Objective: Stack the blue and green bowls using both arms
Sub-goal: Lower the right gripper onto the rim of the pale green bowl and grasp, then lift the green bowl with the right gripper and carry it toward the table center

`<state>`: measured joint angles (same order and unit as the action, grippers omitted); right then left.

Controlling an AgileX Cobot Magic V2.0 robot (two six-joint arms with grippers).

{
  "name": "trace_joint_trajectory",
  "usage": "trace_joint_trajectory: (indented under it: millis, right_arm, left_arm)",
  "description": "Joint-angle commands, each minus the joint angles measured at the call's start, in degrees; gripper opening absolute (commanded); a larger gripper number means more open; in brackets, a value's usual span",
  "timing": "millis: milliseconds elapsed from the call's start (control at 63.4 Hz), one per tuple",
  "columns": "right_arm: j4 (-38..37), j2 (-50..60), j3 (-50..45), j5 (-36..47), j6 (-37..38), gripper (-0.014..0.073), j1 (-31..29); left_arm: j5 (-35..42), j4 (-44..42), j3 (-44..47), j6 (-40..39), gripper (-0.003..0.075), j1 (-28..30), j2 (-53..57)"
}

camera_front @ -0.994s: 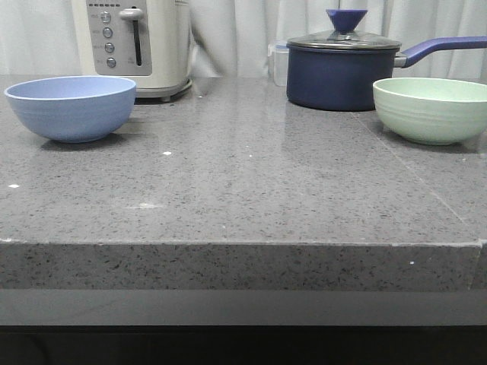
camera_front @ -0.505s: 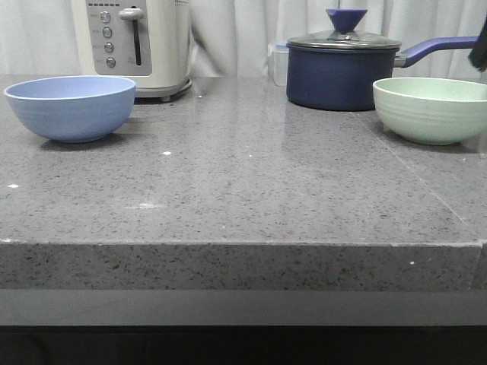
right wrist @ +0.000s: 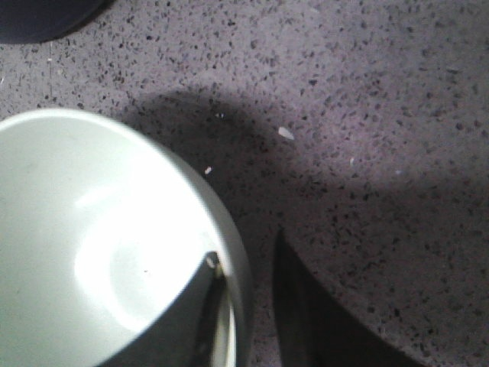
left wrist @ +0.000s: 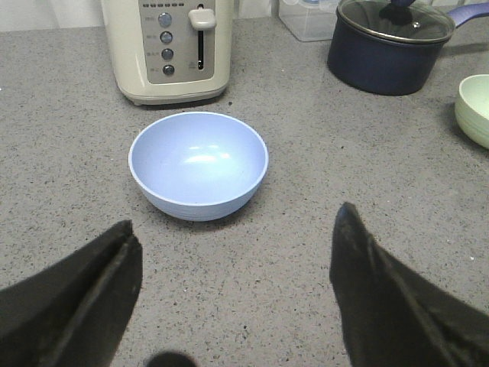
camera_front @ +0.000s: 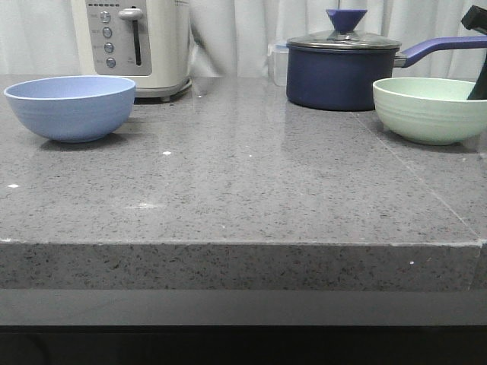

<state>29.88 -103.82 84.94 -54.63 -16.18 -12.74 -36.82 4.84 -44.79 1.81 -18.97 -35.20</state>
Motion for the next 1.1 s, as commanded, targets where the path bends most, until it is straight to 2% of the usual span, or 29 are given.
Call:
trace_joint_trajectory:
  millis: [0, 189, 315, 552, 773, 915, 1088]
  right_arm:
    - [2.10, 2.70, 2.24, 0.90, -1.56, 0.0070, -0.39]
    - [2.05, 3.33, 3.65, -1.40, -4.03, -0.0062, -0.28]
    - [0.90, 5.28, 6.25, -3.37, -4.67, -0.0054, 1.12]
    - [-7.99, 6.65, 10.80, -5.06, -2.67, -0.0054, 12.96]
    - [-14.50, 5.48, 11.43, -0.30, 3.23, -0.0054, 26.06]
    - [-14.61, 3.84, 11.43, 3.15, 5.47, -0.0054, 30.95]
    - [-14.48, 2.22, 11.43, 5.59, 6.54, -0.0054, 33.19]
  left_arm:
    - [4.48, 0.26, -1.55, 0.07, 0.0513, -0.47, -0.32]
    - [4.48, 0.26, -1.55, 0.07, 0.0513, -0.47, -0.32]
    - [4.48, 0.26, -1.55, 0.07, 0.0513, -0.47, -0.32]
    - [4.48, 0.26, -1.55, 0.07, 0.0512, -0.47, -0.32]
    - [4.48, 0.26, -1.55, 0.07, 0.0512, -0.47, -0.32]
    - [4.48, 0.26, -1.55, 0.07, 0.0512, -0.47, -0.32]
    - [4.48, 0.26, -1.55, 0.07, 0.0512, -0.47, -0.32]
